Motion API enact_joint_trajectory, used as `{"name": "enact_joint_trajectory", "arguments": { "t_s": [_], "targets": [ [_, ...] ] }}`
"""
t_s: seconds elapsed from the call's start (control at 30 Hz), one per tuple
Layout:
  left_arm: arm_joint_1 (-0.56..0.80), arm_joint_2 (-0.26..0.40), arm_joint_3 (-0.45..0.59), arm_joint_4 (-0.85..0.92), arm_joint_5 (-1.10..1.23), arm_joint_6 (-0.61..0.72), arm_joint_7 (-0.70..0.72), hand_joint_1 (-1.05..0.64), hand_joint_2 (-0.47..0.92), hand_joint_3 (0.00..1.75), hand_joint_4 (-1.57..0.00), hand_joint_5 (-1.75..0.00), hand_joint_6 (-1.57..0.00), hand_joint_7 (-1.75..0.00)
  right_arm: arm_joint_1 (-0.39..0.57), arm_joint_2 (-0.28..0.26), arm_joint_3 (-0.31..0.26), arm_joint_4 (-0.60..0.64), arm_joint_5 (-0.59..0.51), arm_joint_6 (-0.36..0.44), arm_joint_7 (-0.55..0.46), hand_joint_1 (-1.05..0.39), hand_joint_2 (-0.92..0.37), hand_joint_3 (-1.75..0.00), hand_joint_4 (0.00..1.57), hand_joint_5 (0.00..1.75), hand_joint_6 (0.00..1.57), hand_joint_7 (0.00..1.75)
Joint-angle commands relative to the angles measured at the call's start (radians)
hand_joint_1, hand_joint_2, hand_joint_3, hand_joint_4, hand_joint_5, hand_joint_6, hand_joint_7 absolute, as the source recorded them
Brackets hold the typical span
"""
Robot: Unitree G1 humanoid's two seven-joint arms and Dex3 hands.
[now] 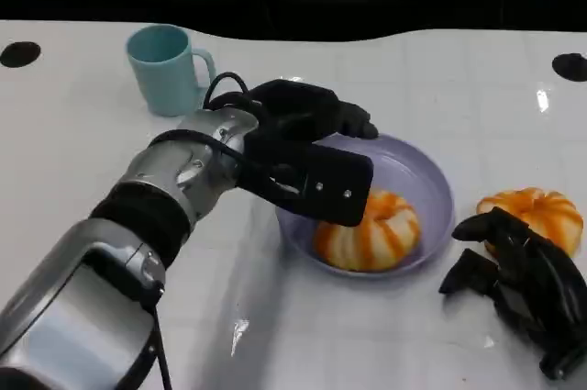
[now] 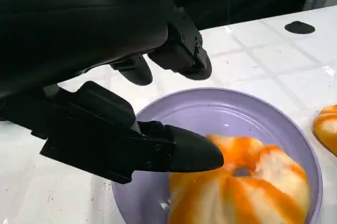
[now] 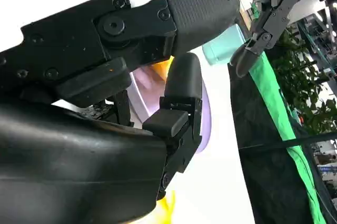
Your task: Grasp the bread from the table and place it into the plate.
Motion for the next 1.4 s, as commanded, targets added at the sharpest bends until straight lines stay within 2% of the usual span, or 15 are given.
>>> {"name": "enact_joint_trajectory", "arguments": {
  "t_s": [0.03, 0.17, 0.27, 0.4, 0.6, 0.73, 0.83, 0.93, 1.1, 1.23, 1.27, 1.4],
  "targets": [
    [-0.012, 0.018, 0.000, 0.000, 0.003, -0.006, -0.006, -0.85, 0.92, 0.41, -0.07, -0.71, -0.63, -0.15, 0.019, -0.009, -0.007, 0.009, 0.003, 0.021, -0.002, -0.53, -0.92, -0.23, 0.62, 1.58, 0.56, 1.30],
    [-0.013, 0.018, 0.000, 0.001, 0.003, -0.006, -0.007, -0.85, 0.92, 0.40, -0.05, -0.69, -0.66, -0.16, 0.020, -0.008, -0.008, 0.007, 0.004, 0.022, -0.004, -0.53, -0.92, -0.23, 0.61, 1.59, 0.55, 1.30],
    [0.018, 0.045, 0.024, -0.034, -0.016, -0.034, 0.024, -0.85, 0.92, 0.43, -0.11, -0.67, -0.50, -0.06, 0.019, -0.007, -0.007, 0.015, -0.001, 0.009, -0.008, -0.53, -0.92, -0.23, 0.62, 1.59, 0.56, 1.30],
    [0.039, 0.058, 0.040, -0.062, -0.024, -0.047, 0.024, -0.84, 0.92, 0.45, -0.13, -0.68, -0.45, -0.03, 0.016, -0.007, -0.007, 0.023, -0.004, -0.002, -0.007, -0.54, -0.92, -0.24, 0.64, 1.59, 0.57, 1.30],
    [0.217, 0.094, 0.207, -0.182, -0.243, -0.175, 0.005, -0.74, 0.92, 0.41, -0.23, -0.71, -0.43, -0.01, 0.012, -0.008, -0.013, 0.022, 0.007, 0.011, 0.006, -0.54, -0.92, -0.22, 0.62, 1.60, 0.56, 1.33],
    [0.250, 0.097, 0.234, -0.217, -0.284, -0.183, -0.018, -0.72, 0.92, 0.39, -0.26, -0.73, -0.43, -0.01, 0.012, -0.008, -0.015, 0.023, 0.008, 0.011, 0.009, -0.54, -0.92, -0.22, 0.60, 1.61, 0.56, 1.34],
    [0.428, 0.051, 0.367, -0.337, -0.571, -0.208, -0.141, -0.63, 0.92, 0.35, -0.31, -0.83, -0.51, -0.05, 0.019, -0.010, -0.012, 0.011, 0.001, 0.016, -0.002, -0.54, -0.92, -0.22, 0.60, 1.61, 0.55, 1.34],
    [0.489, 0.039, 0.405, -0.403, -0.663, -0.181, -0.196, -0.64, 0.92, 0.34, -0.40, -0.92, -0.57, -0.08, 0.024, -0.010, -0.011, 0.007, -0.001, 0.015, -0.008, -0.54, -0.92, -0.22, 0.62, 1.58, 0.58, 1.29],
    [0.675, -0.008, 0.492, -0.556, -0.899, -0.122, -0.313, -0.62, 0.92, 0.37, -0.51, -0.99, -0.62, -0.10, 0.022, -0.010, -0.011, 0.014, -0.003, 0.004, -0.007, -0.54, -0.92, -0.23, 0.67, 1.55, 0.60, 1.26],
    [0.783, -0.041, 0.555, -0.654, -1.097, 0.027, -0.413, -0.62, 0.92, 0.34, -0.59, -1.07, -0.75, -0.17, 0.019, -0.013, -0.012, 0.024, -0.003, -0.004, 0.002, -0.53, -0.92, -0.24, 0.67, 1.55, 0.60, 1.26],
    [0.800, -0.042, 0.564, -0.678, -1.125, 0.069, -0.422, -0.61, 0.92, 0.32, -0.63, -1.13, -0.83, -0.23, 0.017, -0.013, -0.015, 0.026, 0.002, 0.001, 0.005, -0.53, -0.92, -0.23, 0.67, 1.55, 0.60, 1.25],
    [0.868, -0.057, 0.602, -0.766, -1.221, 0.217, -0.431, -0.59, 0.92, 0.33, -0.65, -1.30, -0.91, -0.35, 0.019, -0.012, -0.019, 0.017, 0.011, 0.014, 0.012, -0.52, -0.92, -0.23, 0.68, 1.54, 0.61, 1.24]
  ]
}}
